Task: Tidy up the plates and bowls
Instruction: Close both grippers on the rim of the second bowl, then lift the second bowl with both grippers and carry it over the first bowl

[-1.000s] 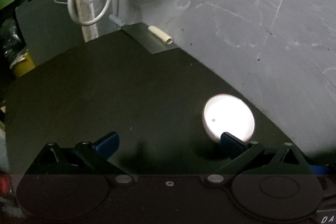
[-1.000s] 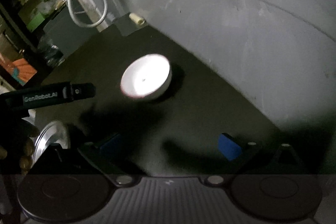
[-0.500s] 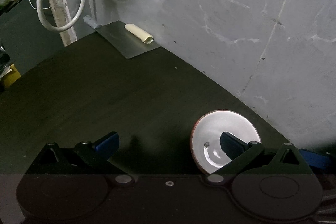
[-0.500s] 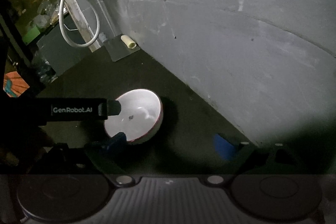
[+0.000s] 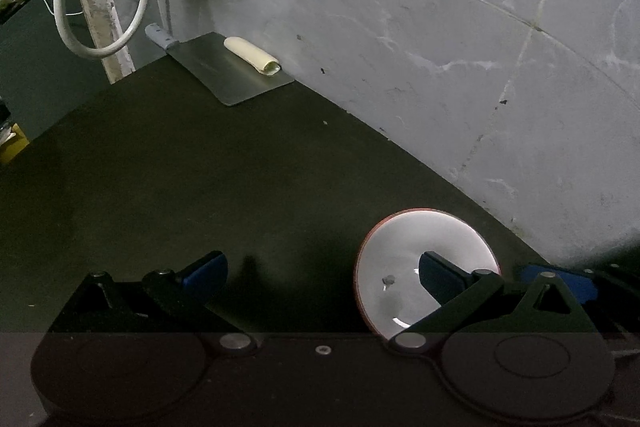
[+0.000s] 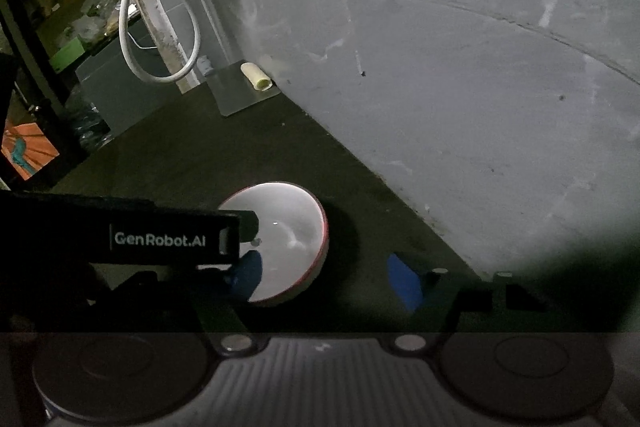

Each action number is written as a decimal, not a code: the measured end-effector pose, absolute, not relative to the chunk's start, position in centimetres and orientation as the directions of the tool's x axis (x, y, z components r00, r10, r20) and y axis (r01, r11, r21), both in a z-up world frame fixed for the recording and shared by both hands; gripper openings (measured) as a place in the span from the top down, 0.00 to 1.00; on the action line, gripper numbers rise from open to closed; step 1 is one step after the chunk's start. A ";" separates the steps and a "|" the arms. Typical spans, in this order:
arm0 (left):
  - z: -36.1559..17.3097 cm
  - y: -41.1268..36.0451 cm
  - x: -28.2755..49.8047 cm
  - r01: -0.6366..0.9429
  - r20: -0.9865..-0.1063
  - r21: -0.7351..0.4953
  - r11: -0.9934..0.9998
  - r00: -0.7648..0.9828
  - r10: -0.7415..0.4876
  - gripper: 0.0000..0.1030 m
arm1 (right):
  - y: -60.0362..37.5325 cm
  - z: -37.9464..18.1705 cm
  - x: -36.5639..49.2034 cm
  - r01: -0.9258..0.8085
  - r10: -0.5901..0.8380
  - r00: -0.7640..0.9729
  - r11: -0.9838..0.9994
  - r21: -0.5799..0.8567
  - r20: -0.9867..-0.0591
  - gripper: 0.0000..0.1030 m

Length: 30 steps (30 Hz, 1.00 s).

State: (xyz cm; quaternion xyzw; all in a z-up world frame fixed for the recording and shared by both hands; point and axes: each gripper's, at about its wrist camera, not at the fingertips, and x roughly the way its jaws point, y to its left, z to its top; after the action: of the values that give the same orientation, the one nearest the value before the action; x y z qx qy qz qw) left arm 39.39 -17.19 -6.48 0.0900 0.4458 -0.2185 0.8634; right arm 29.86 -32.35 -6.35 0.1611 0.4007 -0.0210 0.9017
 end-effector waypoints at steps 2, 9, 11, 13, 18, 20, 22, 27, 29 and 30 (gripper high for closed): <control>-6.5 -17.2 39.3 0.463 -0.812 -0.047 0.885 0.499 -0.304 0.09 | -32.3 -6.5 30.0 0.166 0.096 0.676 0.946 0.277 -0.731 0.37; -6.6 -17.2 39.3 0.486 -0.818 -0.088 0.869 0.462 -0.341 0.36 | -32.0 -6.6 30.1 0.137 0.125 0.670 0.948 0.287 -0.732 0.59; -6.7 -17.3 39.3 0.492 -0.822 -0.105 0.864 0.446 -0.354 0.51 | -32.0 -6.7 30.1 0.130 0.137 0.667 0.946 0.296 -0.732 0.64; -6.8 -17.4 39.3 0.494 -0.826 -0.122 0.861 0.431 -0.364 0.63 | -32.1 -6.7 30.1 0.127 0.159 0.663 0.939 0.319 -0.732 0.66; -7.2 -17.1 39.2 0.478 -0.825 -0.184 0.859 0.400 -0.399 0.84 | -32.1 -6.6 30.1 0.129 0.169 0.657 0.935 0.331 -0.734 0.69; -7.2 -17.2 39.1 0.479 -0.826 -0.177 0.860 0.403 -0.395 0.84 | -32.1 -6.6 30.0 0.125 0.180 0.653 0.933 0.338 -0.736 0.69; -7.0 -17.2 38.7 0.483 -0.826 -0.167 0.860 0.407 -0.389 0.84 | -32.3 -6.6 29.8 0.119 0.199 0.649 0.927 0.356 -0.735 0.69; -6.2 -16.6 37.6 0.475 -0.820 -0.168 0.864 0.419 -0.390 0.84 | -32.1 -5.9 28.5 0.102 0.222 0.658 0.920 0.377 -0.720 0.69; -5.7 -16.2 37.1 0.466 -0.814 -0.175 0.867 0.426 -0.393 0.84 | -32.0 -5.4 28.1 0.094 0.226 0.663 0.920 0.379 -0.713 0.69; -5.4 -16.0 36.8 0.463 -0.811 -0.179 0.868 0.430 -0.396 0.84 | -31.9 -5.1 27.8 0.089 0.228 0.666 0.921 0.379 -0.710 0.69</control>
State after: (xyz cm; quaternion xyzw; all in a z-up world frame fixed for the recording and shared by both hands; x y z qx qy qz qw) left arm 36.84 -16.00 -5.42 0.0352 0.4695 -0.2542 0.8448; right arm 27.82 -31.90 -5.13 0.1950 0.4065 0.0390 0.8917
